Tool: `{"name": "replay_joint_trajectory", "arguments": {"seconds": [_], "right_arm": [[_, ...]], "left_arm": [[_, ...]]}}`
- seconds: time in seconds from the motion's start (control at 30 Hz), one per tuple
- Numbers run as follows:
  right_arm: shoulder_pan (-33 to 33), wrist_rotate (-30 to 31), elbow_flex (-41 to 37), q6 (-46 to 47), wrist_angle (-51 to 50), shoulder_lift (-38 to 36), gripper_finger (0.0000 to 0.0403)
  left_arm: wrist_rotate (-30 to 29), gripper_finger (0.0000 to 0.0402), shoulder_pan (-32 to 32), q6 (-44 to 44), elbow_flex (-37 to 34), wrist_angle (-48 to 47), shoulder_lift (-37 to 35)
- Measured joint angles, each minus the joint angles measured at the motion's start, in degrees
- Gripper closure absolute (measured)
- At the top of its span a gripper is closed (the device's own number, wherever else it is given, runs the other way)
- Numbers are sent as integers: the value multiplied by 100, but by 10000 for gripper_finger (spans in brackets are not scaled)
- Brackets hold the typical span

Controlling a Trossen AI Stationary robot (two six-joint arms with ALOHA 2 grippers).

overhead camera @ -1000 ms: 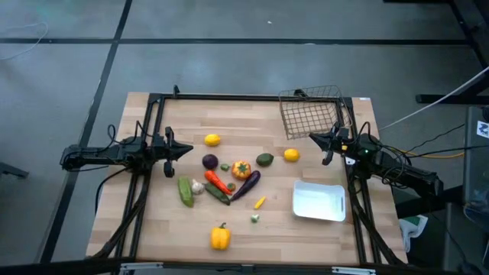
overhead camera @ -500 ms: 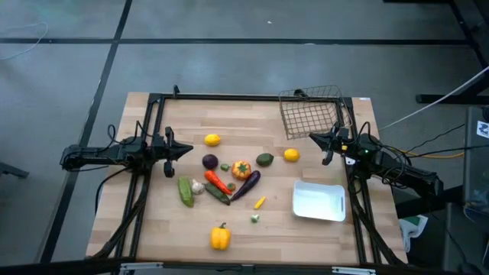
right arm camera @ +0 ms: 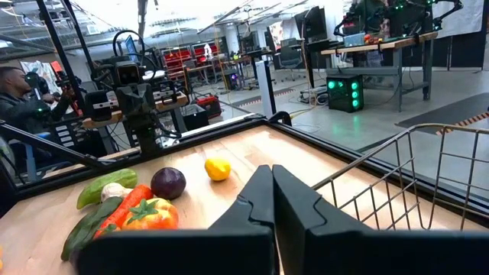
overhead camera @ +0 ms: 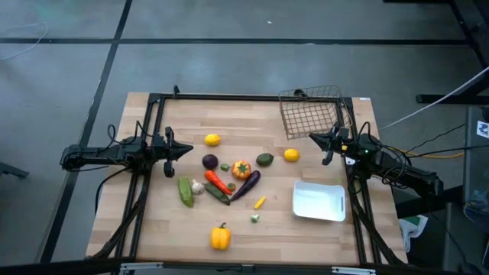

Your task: Sort produce into baskets

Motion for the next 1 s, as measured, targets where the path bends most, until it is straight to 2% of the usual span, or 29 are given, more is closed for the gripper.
{"name": "replay_joint_trajectory", "arguments": {"seconds": [0.23, 0.47, 0.6, 0.87, 1.0], "right_arm": [[-2, 50, 2, 0, 46, -2, 402], [-1, 37, 2, 1, 44, 0, 402], [0, -2, 1, 1, 44, -2, 402], [0, -4, 0, 2, 44, -1, 400], [-1, -4, 0, 50, 46, -2, 378]], "left_arm": [[-92, 396, 0, -37, 0, 16, 0], [-685, 388, 1, -871, 0, 79, 0], [-886, 351, 1, -1407, 0, 99, 0], [-933, 245, 0, -1978, 0, 224, 0], [-933, 200, 0, -2089, 0, 660, 93]]}}
